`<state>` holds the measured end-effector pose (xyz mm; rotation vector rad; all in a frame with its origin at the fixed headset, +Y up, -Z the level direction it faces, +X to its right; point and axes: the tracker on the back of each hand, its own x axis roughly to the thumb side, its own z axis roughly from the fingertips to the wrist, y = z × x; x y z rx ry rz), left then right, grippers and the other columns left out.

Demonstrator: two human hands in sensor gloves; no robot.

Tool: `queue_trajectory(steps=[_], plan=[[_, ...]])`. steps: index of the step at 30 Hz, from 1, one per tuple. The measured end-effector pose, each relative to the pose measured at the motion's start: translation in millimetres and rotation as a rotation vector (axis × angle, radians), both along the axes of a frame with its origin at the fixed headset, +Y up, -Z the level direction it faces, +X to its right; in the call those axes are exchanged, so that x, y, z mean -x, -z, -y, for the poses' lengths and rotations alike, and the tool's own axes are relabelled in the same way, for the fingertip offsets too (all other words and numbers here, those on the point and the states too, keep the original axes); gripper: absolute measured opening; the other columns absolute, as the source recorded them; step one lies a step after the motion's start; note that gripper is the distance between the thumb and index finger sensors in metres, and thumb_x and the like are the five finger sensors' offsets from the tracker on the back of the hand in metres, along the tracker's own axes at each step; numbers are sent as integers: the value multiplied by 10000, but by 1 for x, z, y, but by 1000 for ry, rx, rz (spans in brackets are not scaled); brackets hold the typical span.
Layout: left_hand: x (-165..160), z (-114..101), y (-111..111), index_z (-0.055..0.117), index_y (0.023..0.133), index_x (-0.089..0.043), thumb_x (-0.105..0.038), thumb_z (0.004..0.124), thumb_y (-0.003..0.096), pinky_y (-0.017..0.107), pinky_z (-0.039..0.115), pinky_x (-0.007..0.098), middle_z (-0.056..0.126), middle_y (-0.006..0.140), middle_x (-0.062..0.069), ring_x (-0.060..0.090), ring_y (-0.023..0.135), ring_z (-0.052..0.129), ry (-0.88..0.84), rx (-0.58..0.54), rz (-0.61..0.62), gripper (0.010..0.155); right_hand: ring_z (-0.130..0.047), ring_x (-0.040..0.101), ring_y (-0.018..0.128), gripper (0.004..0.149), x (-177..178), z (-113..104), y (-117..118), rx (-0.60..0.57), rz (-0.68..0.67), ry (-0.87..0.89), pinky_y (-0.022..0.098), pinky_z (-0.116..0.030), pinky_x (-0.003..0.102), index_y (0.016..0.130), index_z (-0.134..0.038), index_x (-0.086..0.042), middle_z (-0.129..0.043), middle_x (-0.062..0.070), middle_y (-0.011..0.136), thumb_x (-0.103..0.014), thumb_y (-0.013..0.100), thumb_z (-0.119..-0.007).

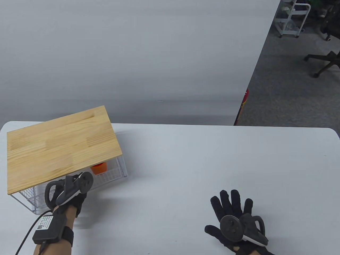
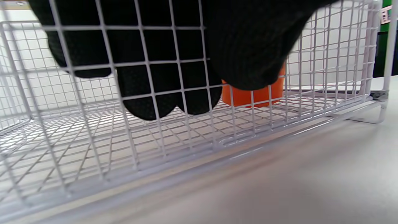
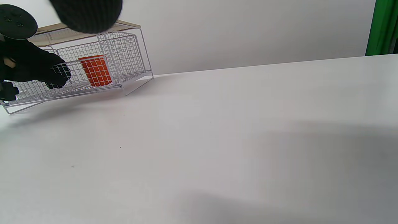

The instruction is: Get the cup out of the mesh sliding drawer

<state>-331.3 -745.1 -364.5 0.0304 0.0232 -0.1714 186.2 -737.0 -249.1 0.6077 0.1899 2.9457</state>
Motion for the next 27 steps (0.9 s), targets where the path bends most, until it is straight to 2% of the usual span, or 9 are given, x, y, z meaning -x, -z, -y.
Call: queue_trajectory(steps=[27], plan=[[-5,-1,-20,923,808,-197,-289,899,516,440,1033,559,1106,761,33,307,650,1202,24,-49,59,307,-37,626,974,906,5,1,-1,13,0,-32,562,-106,863,1119,-209,-129,-134,317,1173,-658,495,-597]])
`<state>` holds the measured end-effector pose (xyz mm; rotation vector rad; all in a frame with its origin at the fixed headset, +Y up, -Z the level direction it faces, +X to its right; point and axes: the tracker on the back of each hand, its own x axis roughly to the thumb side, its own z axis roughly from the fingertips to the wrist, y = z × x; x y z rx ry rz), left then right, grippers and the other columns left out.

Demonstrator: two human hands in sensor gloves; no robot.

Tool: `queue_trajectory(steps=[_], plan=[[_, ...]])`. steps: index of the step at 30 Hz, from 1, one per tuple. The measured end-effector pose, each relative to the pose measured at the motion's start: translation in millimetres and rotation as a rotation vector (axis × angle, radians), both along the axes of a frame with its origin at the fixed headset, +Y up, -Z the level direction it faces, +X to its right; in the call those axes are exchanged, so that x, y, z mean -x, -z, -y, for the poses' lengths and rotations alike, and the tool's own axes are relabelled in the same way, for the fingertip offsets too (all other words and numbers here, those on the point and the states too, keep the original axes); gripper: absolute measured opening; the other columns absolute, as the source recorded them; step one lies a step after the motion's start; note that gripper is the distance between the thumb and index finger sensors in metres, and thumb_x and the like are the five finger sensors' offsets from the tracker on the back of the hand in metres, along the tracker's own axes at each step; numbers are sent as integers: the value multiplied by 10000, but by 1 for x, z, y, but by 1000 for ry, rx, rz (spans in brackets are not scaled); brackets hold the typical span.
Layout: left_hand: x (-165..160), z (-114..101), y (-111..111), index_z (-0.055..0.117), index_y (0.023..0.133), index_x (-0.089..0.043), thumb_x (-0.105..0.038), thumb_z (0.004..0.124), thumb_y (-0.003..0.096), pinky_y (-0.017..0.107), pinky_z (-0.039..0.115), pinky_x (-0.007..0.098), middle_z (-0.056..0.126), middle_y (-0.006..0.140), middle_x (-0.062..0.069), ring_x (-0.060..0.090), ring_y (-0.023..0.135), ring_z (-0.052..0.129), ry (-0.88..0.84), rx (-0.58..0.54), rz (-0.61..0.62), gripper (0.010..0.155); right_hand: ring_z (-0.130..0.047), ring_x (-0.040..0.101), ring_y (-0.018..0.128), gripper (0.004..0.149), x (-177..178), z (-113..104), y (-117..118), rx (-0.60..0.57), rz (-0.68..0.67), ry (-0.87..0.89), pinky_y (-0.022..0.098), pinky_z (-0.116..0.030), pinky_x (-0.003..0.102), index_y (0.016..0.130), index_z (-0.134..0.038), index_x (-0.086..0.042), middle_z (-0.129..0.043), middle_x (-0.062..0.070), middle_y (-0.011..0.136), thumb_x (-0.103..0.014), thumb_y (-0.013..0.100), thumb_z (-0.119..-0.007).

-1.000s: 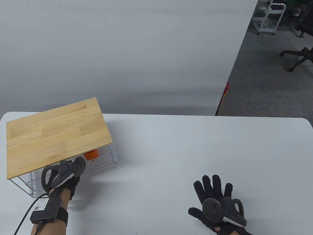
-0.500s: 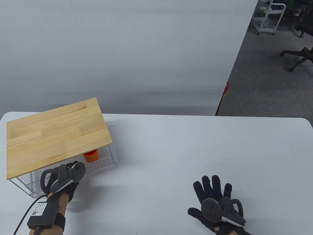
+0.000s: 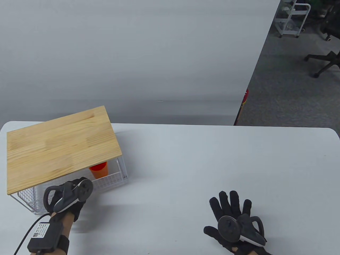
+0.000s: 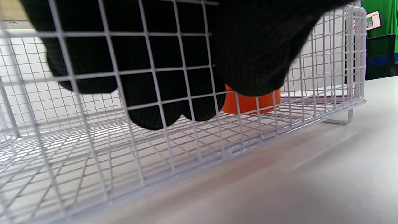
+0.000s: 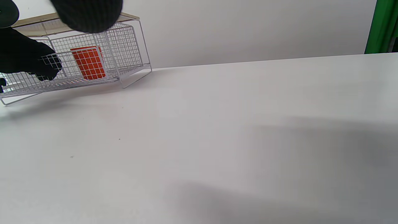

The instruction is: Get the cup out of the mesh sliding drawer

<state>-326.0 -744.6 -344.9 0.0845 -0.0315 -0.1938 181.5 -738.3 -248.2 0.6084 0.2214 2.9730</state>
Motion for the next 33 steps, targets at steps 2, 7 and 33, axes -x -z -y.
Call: queue_trajectory(steps=[2,7,33], plan=[[-1,0,-2,925,805,-197,-290,901,514,432,1036,554,1109,757,31,309,644,1205,3,1,4,307,-39,625,975,908,0,0,0,2,-1,-2,563,-107,863,1120,-208,-127,-135,319,1173,-658,495,-598],[-3,0,-6,927,802,-197,-292,902,511,424,1040,547,1111,752,30,307,637,1208,13,-3,15,307,-39,626,974,906,1,0,0,6,-1,-5,563,-108,863,1120,-209,-128,-133,320,1172,-657,496,-598],[-11,-1,-30,945,782,-196,-298,920,499,398,1057,508,1127,718,30,303,590,1226,17,-14,73,301,-42,627,975,905,3,0,-1,23,-5,-20,561,-109,862,1121,-213,-127,-134,320,1172,-657,496,-599]])
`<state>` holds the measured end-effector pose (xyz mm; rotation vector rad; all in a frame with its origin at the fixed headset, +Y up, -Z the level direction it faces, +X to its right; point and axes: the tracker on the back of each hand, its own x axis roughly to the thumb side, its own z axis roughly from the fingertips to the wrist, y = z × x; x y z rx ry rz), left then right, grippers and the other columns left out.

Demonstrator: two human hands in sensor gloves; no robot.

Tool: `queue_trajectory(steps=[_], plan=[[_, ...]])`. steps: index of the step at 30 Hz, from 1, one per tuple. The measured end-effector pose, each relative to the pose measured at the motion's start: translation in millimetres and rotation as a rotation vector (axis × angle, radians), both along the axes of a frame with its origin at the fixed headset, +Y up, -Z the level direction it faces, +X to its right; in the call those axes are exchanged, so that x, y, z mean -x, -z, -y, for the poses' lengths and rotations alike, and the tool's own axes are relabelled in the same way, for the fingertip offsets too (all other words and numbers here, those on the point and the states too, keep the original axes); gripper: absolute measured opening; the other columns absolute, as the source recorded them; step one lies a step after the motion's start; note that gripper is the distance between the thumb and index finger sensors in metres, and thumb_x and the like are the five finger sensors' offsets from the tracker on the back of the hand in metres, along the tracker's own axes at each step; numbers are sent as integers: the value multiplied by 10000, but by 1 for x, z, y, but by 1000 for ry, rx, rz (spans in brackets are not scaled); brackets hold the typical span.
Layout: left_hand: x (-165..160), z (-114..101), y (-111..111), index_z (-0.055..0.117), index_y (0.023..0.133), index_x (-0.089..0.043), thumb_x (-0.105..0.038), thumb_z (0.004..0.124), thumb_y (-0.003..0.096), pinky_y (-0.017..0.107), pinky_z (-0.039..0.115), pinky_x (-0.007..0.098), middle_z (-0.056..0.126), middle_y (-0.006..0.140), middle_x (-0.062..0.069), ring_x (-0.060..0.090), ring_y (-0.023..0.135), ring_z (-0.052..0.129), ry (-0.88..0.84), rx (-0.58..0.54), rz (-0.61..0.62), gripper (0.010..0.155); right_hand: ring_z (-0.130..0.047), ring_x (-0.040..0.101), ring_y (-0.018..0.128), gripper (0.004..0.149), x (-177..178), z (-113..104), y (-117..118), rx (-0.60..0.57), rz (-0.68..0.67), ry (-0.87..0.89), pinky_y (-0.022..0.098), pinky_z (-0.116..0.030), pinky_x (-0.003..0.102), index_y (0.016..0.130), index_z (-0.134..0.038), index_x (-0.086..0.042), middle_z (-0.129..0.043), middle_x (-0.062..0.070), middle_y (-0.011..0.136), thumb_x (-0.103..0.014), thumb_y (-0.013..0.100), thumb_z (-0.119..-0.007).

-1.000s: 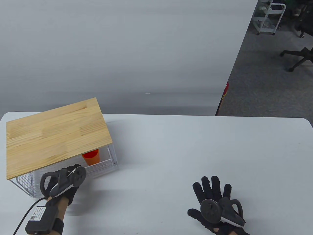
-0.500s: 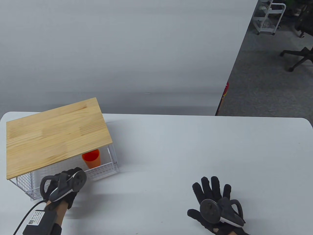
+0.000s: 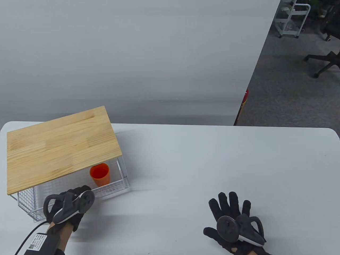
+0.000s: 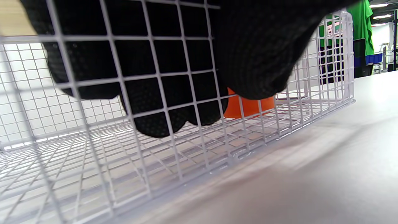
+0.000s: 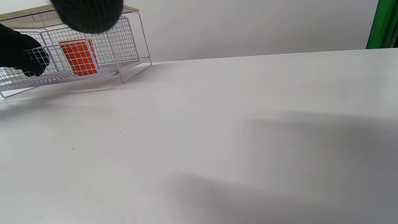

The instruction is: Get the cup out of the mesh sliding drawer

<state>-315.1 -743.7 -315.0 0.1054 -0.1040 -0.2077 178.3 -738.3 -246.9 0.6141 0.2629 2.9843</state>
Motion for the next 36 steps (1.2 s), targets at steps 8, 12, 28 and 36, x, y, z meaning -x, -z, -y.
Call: queue_trajectory(steps=[8,12,28,36], plan=[[-1,2,-3,950,776,-196,-301,922,496,388,1062,498,1133,710,29,303,575,1234,7,-1,14,301,-42,627,975,904,1,0,0,1,0,-1,561,-110,862,1120,-214,-128,-135,320,1172,-656,496,-599],[-2,3,-5,952,774,-196,-300,923,495,387,1065,493,1134,707,27,244,587,1242,9,0,19,299,-42,627,975,904,1,0,0,2,0,-2,561,-109,862,1120,-214,-128,-135,321,1172,-656,496,-600],[-9,1,-16,958,768,-195,-305,926,492,377,1072,479,1143,694,23,235,572,1251,18,5,41,299,-35,629,973,913,2,0,-1,8,-14,-1,557,-103,864,1123,-211,-130,-131,321,1174,-669,491,-591],[-11,2,-21,965,760,-197,-309,930,489,373,1079,468,1150,684,19,234,561,1259,25,11,51,295,-33,629,971,909,3,0,-2,4,-14,-4,557,-104,863,1123,-214,-131,-132,321,1173,-666,492,-591]])
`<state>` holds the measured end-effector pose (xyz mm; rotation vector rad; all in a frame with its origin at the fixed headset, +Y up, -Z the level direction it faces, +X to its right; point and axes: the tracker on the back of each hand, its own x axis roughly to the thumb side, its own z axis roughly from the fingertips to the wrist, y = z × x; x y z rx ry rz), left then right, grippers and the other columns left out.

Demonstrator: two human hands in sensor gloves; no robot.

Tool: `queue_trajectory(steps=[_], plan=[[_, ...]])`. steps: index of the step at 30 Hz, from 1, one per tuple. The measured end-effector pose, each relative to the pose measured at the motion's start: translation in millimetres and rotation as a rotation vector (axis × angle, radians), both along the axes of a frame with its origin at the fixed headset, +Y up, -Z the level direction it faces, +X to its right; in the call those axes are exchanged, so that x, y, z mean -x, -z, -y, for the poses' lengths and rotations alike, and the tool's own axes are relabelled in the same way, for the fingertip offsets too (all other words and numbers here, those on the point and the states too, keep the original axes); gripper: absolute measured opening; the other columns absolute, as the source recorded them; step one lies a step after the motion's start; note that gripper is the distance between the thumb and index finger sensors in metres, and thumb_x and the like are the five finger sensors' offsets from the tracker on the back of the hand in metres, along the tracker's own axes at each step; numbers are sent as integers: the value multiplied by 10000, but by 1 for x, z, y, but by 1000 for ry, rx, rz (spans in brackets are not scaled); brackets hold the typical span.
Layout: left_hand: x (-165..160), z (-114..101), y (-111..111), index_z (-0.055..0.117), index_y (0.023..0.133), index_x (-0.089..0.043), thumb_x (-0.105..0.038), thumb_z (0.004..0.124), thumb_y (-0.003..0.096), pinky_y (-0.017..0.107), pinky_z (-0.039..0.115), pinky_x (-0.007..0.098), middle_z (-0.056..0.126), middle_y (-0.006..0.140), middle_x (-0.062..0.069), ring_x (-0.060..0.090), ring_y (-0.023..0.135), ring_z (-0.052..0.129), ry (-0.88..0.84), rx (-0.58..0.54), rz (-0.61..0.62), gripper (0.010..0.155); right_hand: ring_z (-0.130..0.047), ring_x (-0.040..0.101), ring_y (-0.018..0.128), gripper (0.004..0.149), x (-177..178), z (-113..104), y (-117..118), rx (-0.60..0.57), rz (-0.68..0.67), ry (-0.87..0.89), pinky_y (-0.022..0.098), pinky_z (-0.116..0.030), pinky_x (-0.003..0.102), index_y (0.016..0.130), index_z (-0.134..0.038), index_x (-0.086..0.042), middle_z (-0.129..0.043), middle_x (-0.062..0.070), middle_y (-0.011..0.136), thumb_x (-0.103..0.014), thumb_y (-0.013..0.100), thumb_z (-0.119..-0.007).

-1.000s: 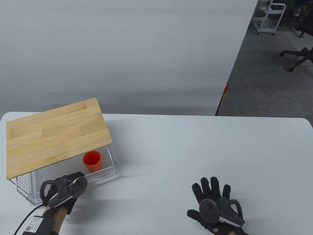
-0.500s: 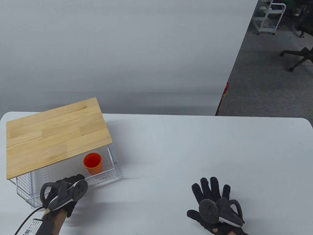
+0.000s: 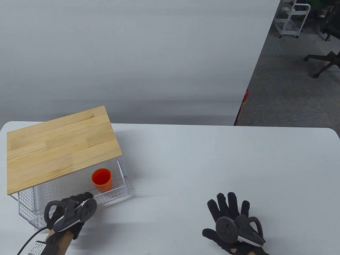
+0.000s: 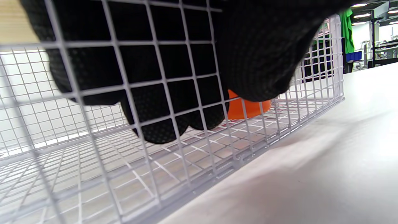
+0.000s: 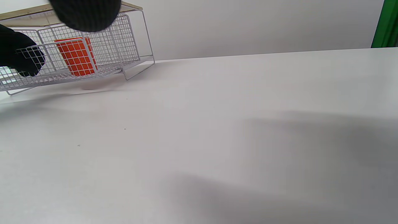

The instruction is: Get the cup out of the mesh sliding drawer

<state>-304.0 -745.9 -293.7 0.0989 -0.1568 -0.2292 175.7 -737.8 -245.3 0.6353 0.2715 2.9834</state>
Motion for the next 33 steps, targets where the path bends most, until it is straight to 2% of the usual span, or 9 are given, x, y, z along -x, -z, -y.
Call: queue_trajectory(steps=[33], plan=[[-10,-1,-21,975,751,-203,-303,935,490,372,1092,440,1163,680,9,228,555,1272,9,55,45,282,-36,628,971,903,2,0,-1,3,-1,-5,558,-106,862,1122,-216,-129,-133,320,1172,-659,495,-593]])
